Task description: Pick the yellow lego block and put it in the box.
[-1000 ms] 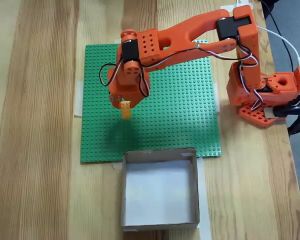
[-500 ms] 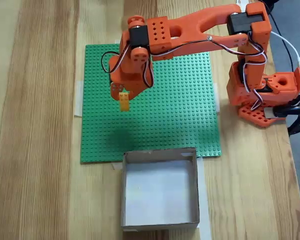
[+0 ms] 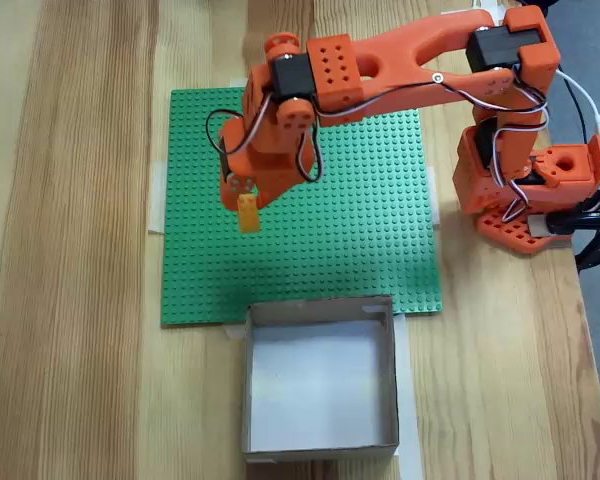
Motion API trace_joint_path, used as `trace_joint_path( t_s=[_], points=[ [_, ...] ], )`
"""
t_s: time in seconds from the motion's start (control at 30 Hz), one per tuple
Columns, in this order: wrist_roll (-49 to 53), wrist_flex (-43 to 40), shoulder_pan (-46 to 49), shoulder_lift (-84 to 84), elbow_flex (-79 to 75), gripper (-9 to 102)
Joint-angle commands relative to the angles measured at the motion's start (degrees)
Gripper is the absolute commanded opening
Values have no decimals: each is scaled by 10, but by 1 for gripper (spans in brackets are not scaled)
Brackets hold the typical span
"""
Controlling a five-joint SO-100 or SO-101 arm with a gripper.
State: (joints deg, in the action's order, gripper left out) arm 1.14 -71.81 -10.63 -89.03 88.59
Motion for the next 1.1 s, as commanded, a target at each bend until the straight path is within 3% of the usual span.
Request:
trace_joint_path(
  t_s=[0.0,1.07],
  points=[
    [-2,3,-17,-40,4,7],
    [-21,18,-166,-84,38,7]
  ],
)
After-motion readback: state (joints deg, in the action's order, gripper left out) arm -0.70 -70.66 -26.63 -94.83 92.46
